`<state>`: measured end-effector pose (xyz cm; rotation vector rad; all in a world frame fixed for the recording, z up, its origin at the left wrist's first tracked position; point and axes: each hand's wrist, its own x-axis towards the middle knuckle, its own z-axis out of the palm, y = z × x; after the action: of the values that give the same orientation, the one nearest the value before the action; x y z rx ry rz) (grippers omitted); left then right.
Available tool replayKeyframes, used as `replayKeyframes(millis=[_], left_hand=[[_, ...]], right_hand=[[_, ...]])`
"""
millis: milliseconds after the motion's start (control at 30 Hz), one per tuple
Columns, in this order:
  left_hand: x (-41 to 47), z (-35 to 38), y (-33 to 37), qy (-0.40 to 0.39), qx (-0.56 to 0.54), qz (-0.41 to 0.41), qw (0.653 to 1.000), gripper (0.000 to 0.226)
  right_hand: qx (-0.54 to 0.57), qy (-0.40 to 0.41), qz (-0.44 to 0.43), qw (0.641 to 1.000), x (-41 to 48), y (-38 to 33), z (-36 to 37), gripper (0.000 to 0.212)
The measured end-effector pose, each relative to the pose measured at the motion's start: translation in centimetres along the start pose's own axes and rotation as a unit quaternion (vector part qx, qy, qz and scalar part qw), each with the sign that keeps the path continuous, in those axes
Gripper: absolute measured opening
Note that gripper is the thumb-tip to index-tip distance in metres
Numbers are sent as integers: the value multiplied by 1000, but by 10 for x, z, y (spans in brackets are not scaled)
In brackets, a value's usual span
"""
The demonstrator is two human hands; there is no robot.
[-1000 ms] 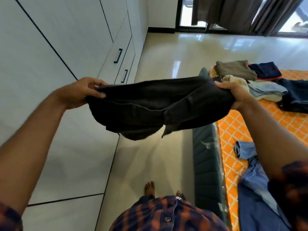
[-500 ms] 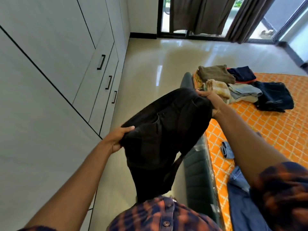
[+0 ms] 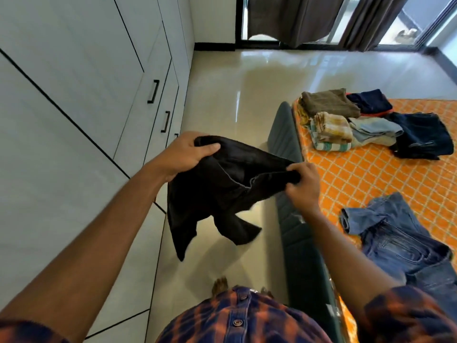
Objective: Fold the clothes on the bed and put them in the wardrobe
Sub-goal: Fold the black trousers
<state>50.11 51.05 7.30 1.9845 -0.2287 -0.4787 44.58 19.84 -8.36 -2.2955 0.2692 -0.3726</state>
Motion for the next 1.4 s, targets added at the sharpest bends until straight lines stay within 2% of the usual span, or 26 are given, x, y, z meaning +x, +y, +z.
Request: replayKeyframes(millis=[100, 167, 333, 433, 533, 633, 767, 833, 933, 1067, 1133, 1233, 1333, 1400], left_hand=[[6, -1, 25, -68, 101, 48, 991, 17], [9, -6, 35, -96, 147, 62, 983, 17], [9, -29, 40, -104, 228, 70, 966, 15], [2, -51, 39, -61, 274, 81, 956, 14], [-9, -79, 35, -31, 285, 60, 956, 26], [-15, -94, 31, -38, 292, 32, 955, 35], [-16, -97, 33, -14, 295, 68, 953, 42], [-17, -101, 37, -8, 267, 88, 960, 45], [-16, -101, 48, -32, 234, 100, 967, 41], [-9, -106, 51, -17, 268, 88, 959, 38], [-9, -109, 36, -3, 281, 55, 958, 42], [-11, -97, 4, -24, 277, 21, 960, 48], [-10, -87, -16, -35, 284, 37, 958, 52], [-8, -88, -24, -14, 276, 61, 959, 44]], right_hand=[[6, -111, -66, 992, -27, -44, 45, 57], [-35, -158, -88, 983, -28, -61, 69, 65], [-121, -162, -213, 956, -14, -80, 104, 23], [-111, -119, -287, 944, -14, -90, 107, 20], [-29, -92, -315, 944, -10, -101, 97, 15], [7, -114, -311, 943, 1, -106, 81, 15], [-16, -119, -341, 932, 19, -121, 65, 12], [33, -120, -322, 938, 29, -124, 57, 10], [96, -168, -282, 940, 51, -130, 52, 14], [45, -205, -297, 931, 64, -134, 45, 19], [32, -202, -299, 932, 67, -128, 38, 20], [5, -200, -300, 933, 71, -123, 32, 18], [-91, -204, -331, 917, 73, -122, 27, 14], [-127, -208, -357, 902, 78, -122, 20, 16]])
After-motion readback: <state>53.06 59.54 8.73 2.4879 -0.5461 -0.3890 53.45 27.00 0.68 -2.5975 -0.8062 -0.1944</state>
